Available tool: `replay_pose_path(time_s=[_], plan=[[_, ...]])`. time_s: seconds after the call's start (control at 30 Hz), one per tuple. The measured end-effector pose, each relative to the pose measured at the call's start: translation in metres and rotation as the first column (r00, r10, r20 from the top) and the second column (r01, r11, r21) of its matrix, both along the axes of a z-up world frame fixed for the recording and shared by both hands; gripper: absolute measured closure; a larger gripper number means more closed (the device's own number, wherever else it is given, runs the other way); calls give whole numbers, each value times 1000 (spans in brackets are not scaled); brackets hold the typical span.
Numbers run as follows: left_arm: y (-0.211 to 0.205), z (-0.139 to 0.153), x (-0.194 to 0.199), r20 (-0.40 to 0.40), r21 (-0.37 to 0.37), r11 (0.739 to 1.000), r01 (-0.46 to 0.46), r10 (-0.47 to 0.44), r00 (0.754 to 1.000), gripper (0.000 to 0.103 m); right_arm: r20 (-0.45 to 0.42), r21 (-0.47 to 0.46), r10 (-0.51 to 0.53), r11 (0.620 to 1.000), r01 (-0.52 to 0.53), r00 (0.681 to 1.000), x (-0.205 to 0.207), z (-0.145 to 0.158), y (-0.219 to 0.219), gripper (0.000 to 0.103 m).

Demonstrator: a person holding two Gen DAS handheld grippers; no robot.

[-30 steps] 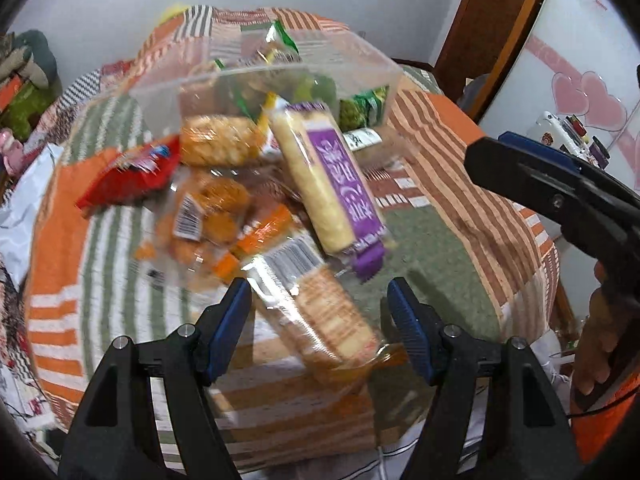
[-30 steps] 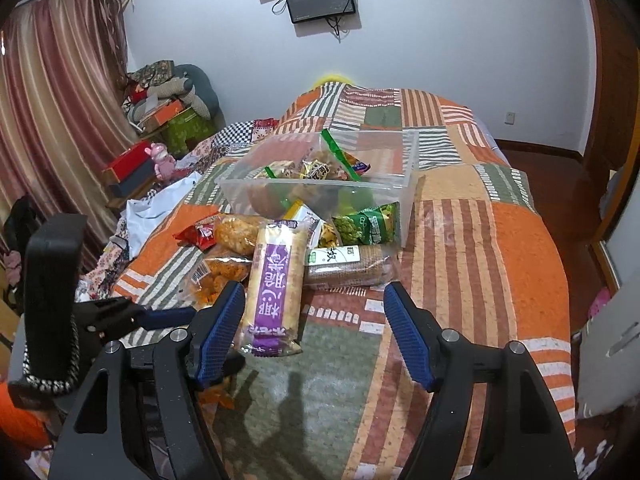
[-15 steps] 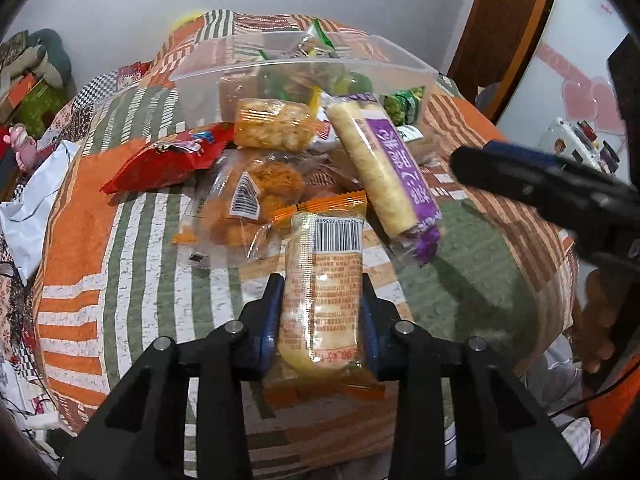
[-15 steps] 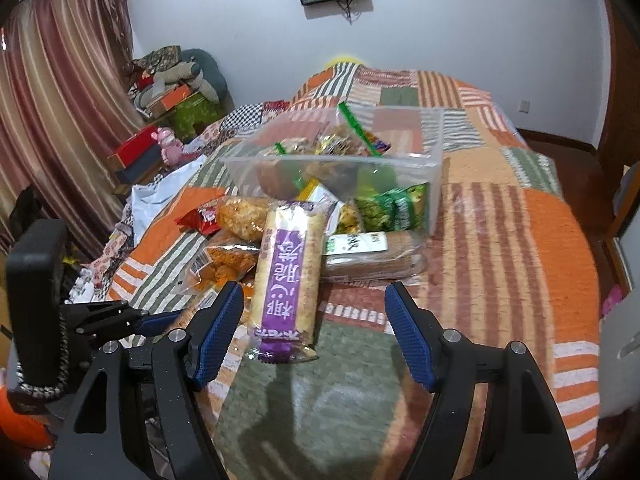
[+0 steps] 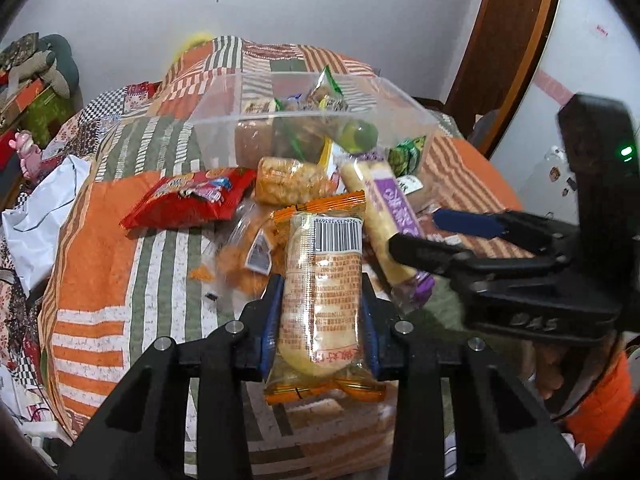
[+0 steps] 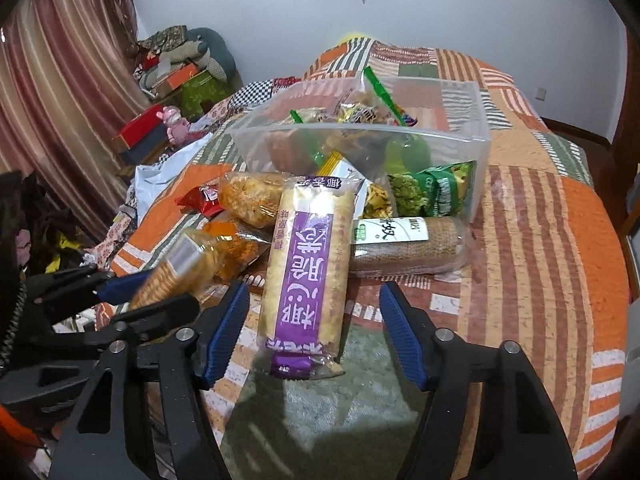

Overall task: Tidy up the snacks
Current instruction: 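Grasp the cracker pack with the left tool while the right grasps the purple cake roll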

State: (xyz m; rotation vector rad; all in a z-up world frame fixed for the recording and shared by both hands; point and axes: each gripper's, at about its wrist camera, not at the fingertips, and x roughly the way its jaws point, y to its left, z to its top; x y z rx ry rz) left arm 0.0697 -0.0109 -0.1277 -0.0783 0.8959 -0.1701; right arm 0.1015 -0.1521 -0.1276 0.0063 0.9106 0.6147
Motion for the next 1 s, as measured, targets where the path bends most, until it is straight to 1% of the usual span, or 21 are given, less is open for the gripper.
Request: replay_pose_path(time_s=[0.07, 0.13, 0.2, 0.23, 0.33, 0.5, 0.7, 0.9, 1.0], plan=[[0, 5, 0, 20, 9, 1000, -6, 6, 1000, 68, -20, 7, 13, 1000, -13, 1000, 4, -3, 3, 46], [-1, 9, 2, 33, 16, 1000, -7, 6, 999, 68, -33, 13, 22, 1000, -22, 999, 6, -5, 7, 51], [-2, 12, 4, 45, 24, 1000, -5, 4, 999, 68, -33, -1, 21, 1000, -22, 999, 9, -7, 10, 58], [-2, 13, 5, 48, 27, 1000, -7, 6, 999, 68, -30, -9, 20, 1000, -21, 999, 10, -7, 12, 59], [-2, 14, 7, 51, 31, 999, -12, 10, 999, 68, -27, -15, 18, 1000, -19, 999, 12, -9, 12, 60], [2, 11, 11, 40, 16, 1000, -23, 23, 999, 68, -10, -11, 9, 1000, -10, 1000, 8, -4, 7, 61], [9, 16, 12, 57, 14, 999, -45, 44, 997, 68, 45, 3, 2, 1000, -2, 999, 3, 14, 1, 61], [17, 31, 16, 102, 18, 998, -67, 65, 993, 68, 94, 37, -14, 999, 10, 995, 5, 35, -5, 61], [21, 37, 21, 111, -4, 997, -71, 71, 991, 68, 114, 52, -28, 998, 23, 993, 9, 44, -9, 61]])
